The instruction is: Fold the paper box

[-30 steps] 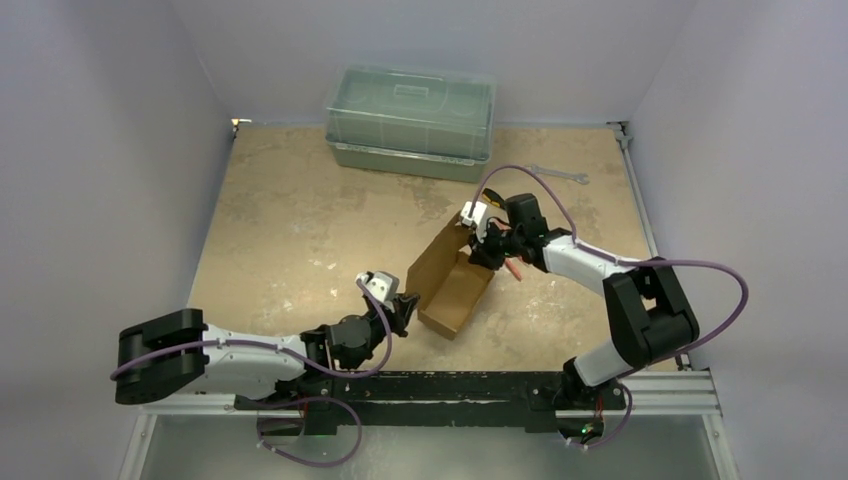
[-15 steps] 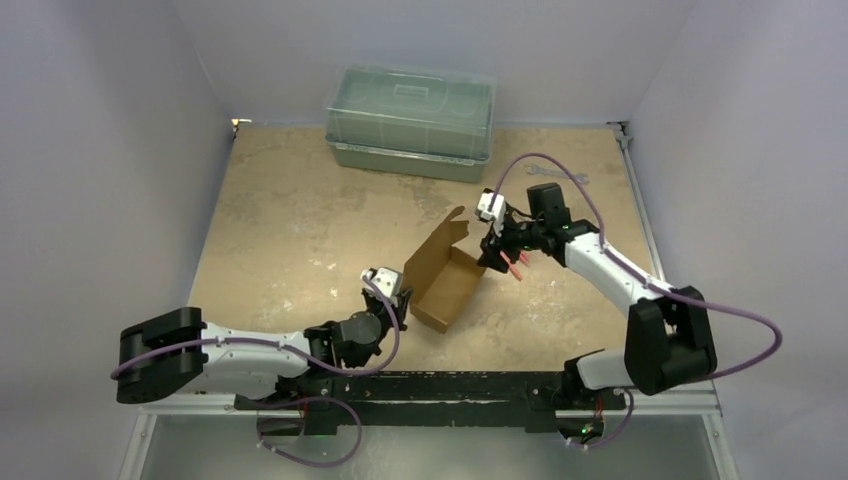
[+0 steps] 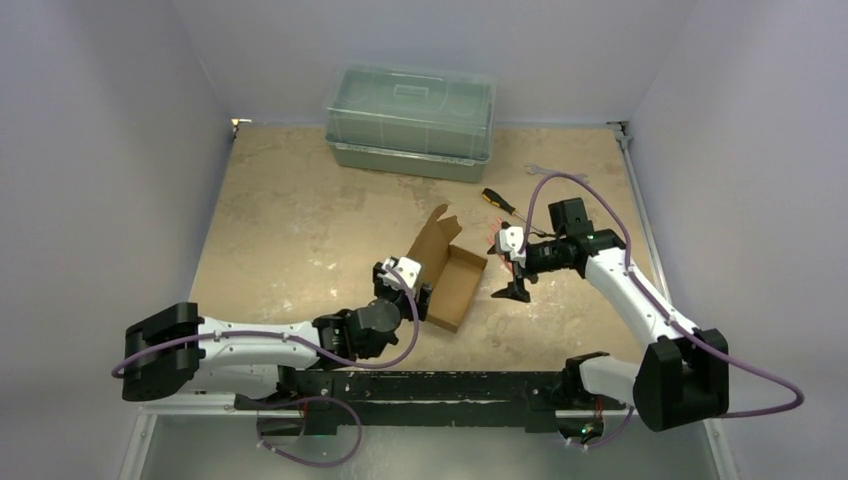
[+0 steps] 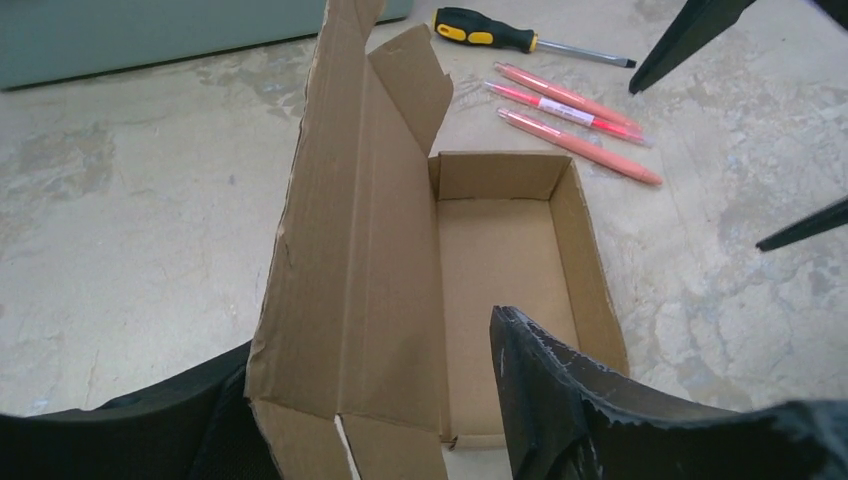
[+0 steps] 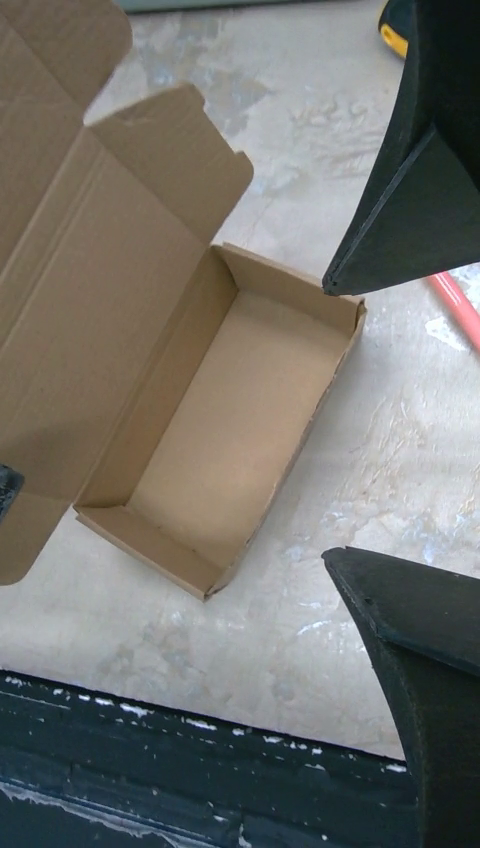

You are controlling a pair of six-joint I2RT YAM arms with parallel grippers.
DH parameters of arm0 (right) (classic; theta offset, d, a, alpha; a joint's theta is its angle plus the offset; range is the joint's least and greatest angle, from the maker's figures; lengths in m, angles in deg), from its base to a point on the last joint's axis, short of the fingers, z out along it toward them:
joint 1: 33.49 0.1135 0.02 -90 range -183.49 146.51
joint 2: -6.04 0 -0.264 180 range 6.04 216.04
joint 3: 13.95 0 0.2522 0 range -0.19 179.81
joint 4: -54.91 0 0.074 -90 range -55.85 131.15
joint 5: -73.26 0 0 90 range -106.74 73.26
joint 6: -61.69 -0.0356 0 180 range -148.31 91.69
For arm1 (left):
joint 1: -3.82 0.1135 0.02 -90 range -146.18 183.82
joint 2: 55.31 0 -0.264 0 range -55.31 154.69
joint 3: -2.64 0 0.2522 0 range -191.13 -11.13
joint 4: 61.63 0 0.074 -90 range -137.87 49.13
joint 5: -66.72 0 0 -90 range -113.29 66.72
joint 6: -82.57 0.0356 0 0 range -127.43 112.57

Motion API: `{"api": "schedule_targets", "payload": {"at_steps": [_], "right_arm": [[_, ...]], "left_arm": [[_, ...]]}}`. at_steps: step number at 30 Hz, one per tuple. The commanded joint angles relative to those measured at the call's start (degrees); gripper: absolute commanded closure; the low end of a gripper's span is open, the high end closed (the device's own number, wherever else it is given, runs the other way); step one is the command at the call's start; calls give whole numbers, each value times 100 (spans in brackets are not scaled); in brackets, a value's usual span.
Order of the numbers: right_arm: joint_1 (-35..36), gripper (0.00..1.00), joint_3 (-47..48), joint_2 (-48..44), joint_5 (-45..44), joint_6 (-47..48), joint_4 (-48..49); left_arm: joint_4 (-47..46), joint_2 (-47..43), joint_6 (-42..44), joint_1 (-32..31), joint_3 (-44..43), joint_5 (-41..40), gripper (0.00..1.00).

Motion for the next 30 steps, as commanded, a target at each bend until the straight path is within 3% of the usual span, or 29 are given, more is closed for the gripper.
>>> {"api": "schedule_targets", "payload": {"at_steps": [1,4,9,17,27,30], "right_arm": [[3,1,-39,-6,181,274,-134],[1,1,-167,-119,-174,-401,511],[-1,1,-129,-63,-318,-816,701],[-10,1,45,145,-589,-2286,1316],[-6,1,151,390,-588,-2756,1437],[-6,1,165,427,-637,-2877,1497]], "left_arm": [[831,-176,-533,14,-554,-16,32],[1446,-361,-885,71,-880,35,24],[2092,-420,-1136,388,-1371,517,23],[2552,-86,-1411,989,-1808,1236,39],[3247,245,-1373,1359,-2355,1437,40],[3251,218,-1452,1627,-2403,1878,53]]}}
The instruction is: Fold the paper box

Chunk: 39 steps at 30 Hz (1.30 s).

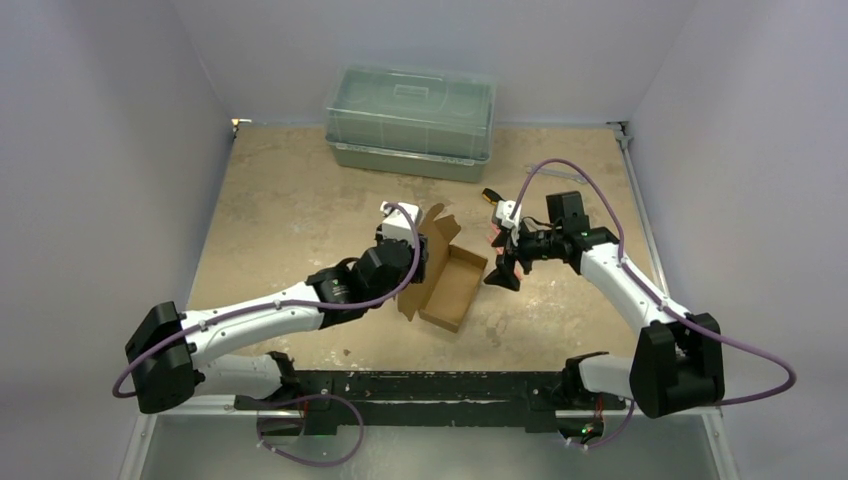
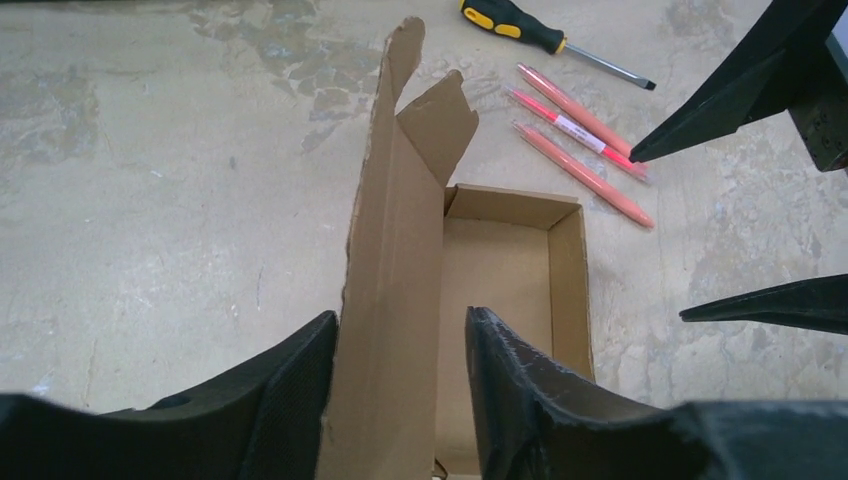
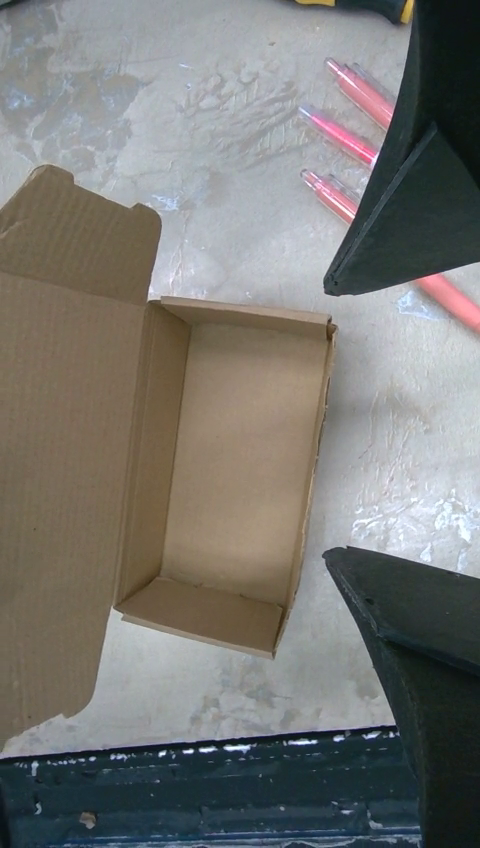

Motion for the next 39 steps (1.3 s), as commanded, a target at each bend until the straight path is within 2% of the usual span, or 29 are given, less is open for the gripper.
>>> {"api": "schedule_targets", "payload": {"at_steps": [1,6,8,17,20,22,24,31,36,39], "right_arm": [[-3,1,235,9,-89,-377,250],[-3,1,323,160,-152,-755,430],[-5,1,407,252,-221,-787,436],[0,1,910,845,-494,-772,397],[5,13,1299,1334,-278,-776,170],[1,27,1557,1734,-32,-946,29],[5,35,1699,2083,293,-1235,26],[-12,54,1669,2540,790,-1856,317],[-150,71,1801,2970,1318,-1870,65],[-179,77,1920,3168,1570,-1769,-133]], "left_arm": [[112,-29,-155,362,-299,624,61],[103,54,31,558,-356,993,92],[73,108,254,559,-402,1105,99],[-6,142,1152,557,-665,1307,100],[3,131,1293,563,-687,1375,100],[-54,119,1415,560,-652,1432,100],[-163,115,1566,560,-597,1472,100],[-298,263,2075,560,-655,1634,100],[-317,405,2367,555,-735,1728,100],[-298,482,2537,556,-787,1739,100]]}}
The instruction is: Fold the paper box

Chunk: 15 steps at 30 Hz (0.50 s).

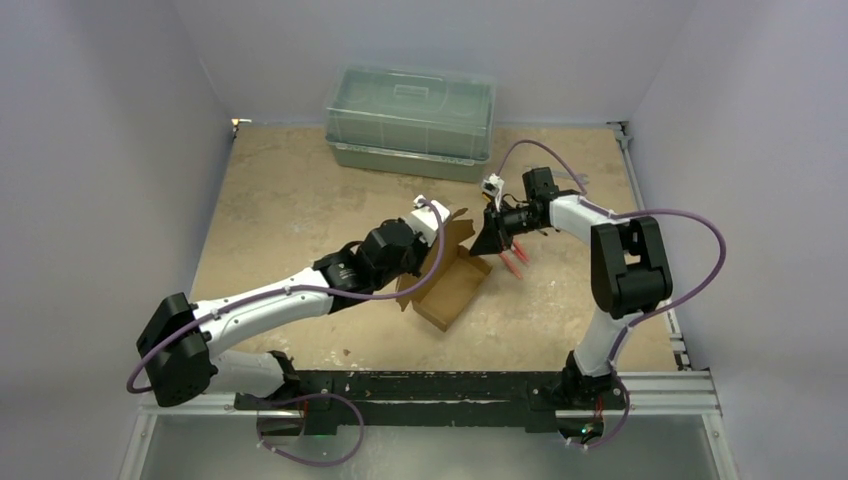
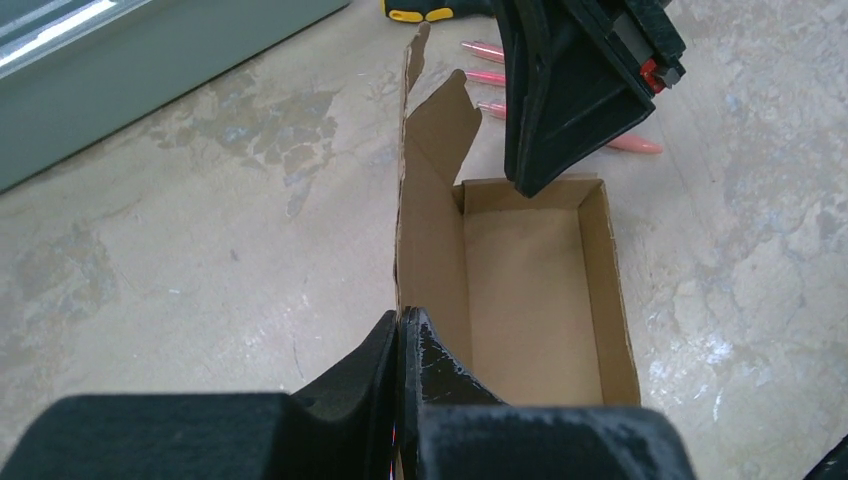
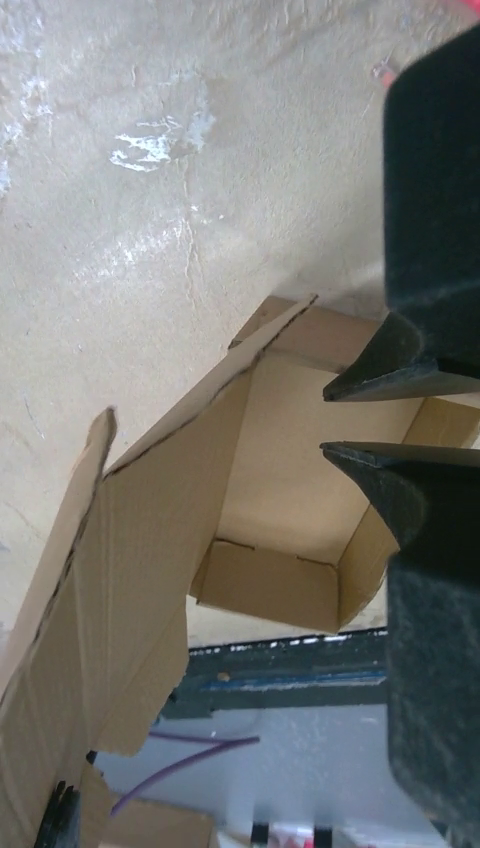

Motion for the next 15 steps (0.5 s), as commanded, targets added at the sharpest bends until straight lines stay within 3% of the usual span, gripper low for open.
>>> {"api": "schedule_targets", "payload": {"at_steps": [1,6,15], "right_arm": [[-87,80,282,247,758,-11,-268],[-88,85,361,525,1048,-28,-392],[-106,90,163,577,675,-712,190]], "left_arm": [[-240,82,433,20,-319,153,100],[-230,180,486,20,-434,238,100],[-249,239,462,20,-458,347,100]]}}
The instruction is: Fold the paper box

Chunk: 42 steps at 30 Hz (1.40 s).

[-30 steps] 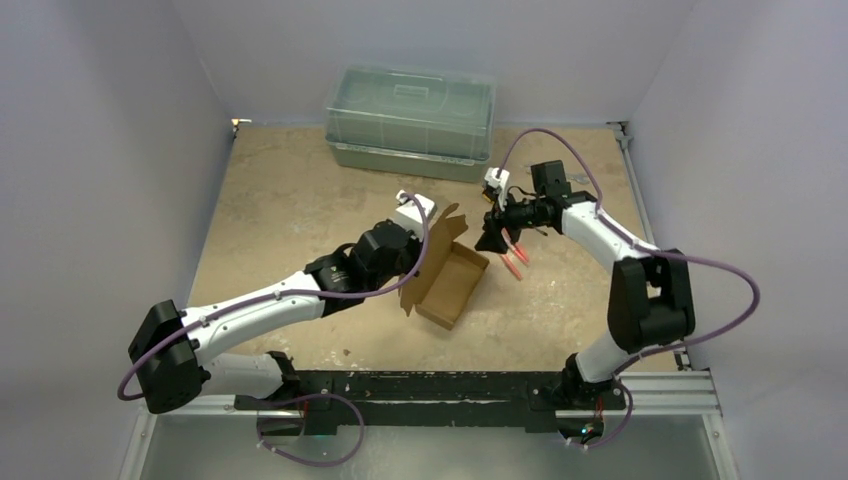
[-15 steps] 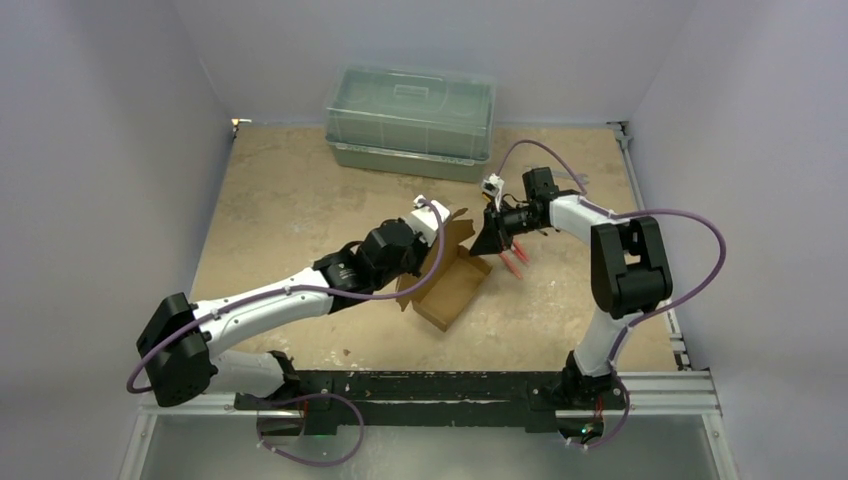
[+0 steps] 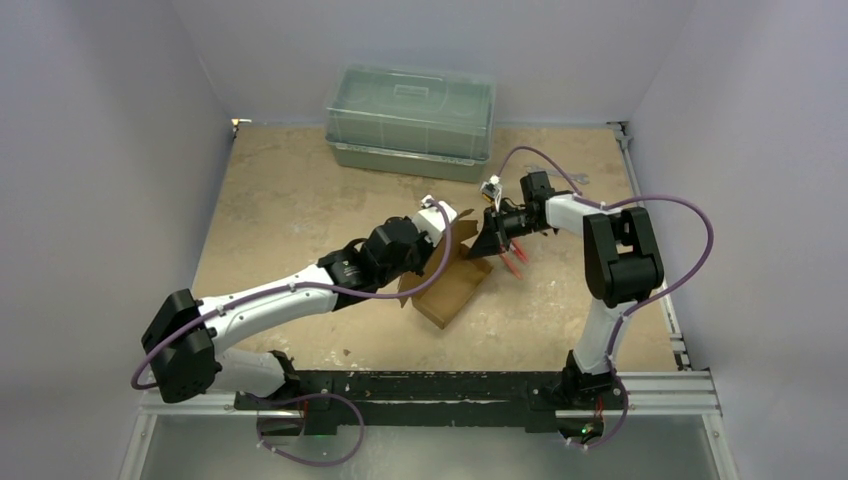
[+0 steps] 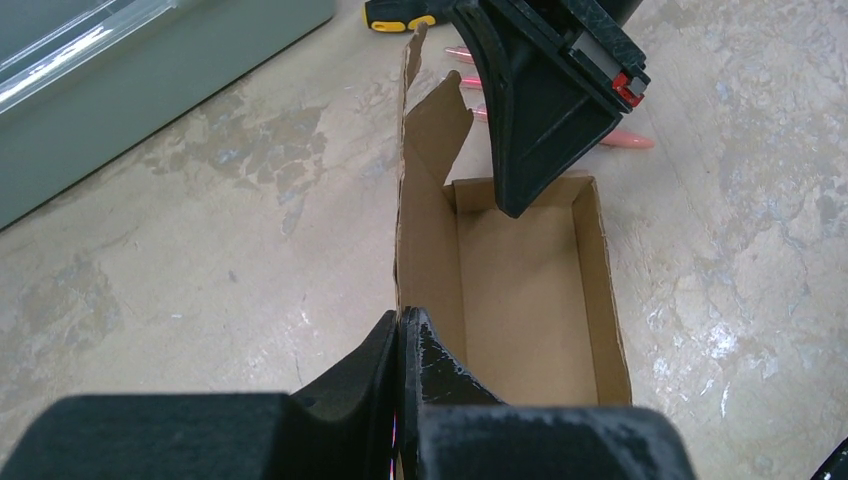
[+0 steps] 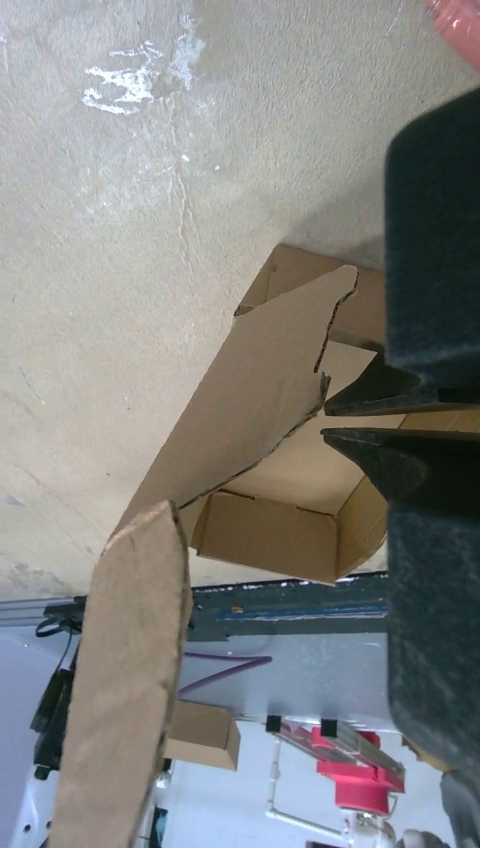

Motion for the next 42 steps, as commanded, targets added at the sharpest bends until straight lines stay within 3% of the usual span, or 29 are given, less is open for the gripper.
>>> {"api": "schedule_targets", "payload": {"at_steps": [1,9,21,24,31,35,42], "right_arm": [[-20,91,-3,-51,-159,-501,411],[-31,91,-75,72,-567,-787,609],[-29,91,-13,283,-442,-648,388],[-33,91,127,207,-336,-235,33],[-51,86,497,-314,330,1674,-1542],[-141,85,457,-428,392,2021,-1787],[-349,85,181,-337,-94,1161,-993]], "left_arm": [[-251,54,73,20,-277,148,100],[-261,97,73,20,-348,311,100],[-478,212,46,24,-331,220,100],[-480,255,82,24,-291,83,100],[-476,309,204,20,-177,-158,100],[-480,314,414,16,-202,-199,100],[-432,313,515,19,-281,-227,100]]}}
